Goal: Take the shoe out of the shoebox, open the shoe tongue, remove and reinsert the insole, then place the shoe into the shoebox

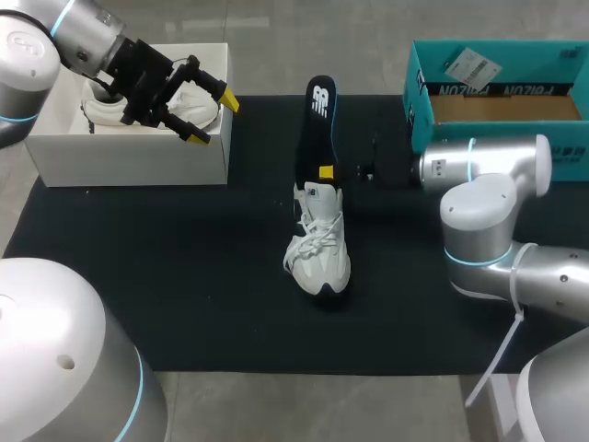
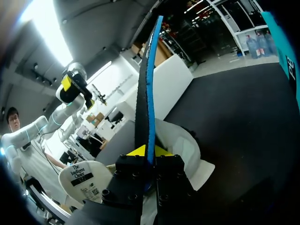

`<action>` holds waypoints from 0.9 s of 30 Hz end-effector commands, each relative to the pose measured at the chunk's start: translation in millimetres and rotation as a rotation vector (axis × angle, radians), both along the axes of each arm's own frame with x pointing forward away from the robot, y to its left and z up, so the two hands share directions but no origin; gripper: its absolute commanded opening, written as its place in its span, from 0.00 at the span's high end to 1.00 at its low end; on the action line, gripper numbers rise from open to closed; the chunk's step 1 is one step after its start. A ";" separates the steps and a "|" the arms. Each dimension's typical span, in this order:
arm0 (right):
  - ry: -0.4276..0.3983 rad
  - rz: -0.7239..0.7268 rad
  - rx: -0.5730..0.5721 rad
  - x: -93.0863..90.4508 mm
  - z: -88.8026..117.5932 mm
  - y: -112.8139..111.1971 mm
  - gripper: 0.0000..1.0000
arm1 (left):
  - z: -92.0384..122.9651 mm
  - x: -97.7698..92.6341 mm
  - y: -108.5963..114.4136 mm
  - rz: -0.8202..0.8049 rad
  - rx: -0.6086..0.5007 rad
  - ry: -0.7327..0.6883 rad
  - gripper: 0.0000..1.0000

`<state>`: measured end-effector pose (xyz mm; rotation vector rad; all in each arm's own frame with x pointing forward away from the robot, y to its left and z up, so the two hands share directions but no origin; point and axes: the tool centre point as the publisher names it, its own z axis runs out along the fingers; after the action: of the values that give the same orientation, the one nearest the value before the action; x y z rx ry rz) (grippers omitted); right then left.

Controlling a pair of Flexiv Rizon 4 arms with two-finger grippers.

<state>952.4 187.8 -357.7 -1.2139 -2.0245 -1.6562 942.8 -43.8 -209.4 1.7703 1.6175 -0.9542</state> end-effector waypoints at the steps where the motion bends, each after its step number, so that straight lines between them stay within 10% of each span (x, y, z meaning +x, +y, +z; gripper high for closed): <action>1: 0.008 -0.012 -0.005 -11.5 -12.3 4.9 1.00 | 0.3 -0.1 0.1 -0.001 0.003 -0.001 0.00; 14: 0.039 -0.031 -0.008 -29.6 -17.3 6.0 1.00 | 0.3 -0.1 0.1 -0.001 0.003 -0.001 0.00; 27: -0.099 -0.064 -0.029 1.6 14.9 1.0 1.00 | 0.3 -0.1 0.1 -0.001 0.003 -0.001 0.00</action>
<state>949.8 186.1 -346.4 -1.2469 -2.0906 -1.7463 942.8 -43.7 -209.4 1.7703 1.6175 -0.9542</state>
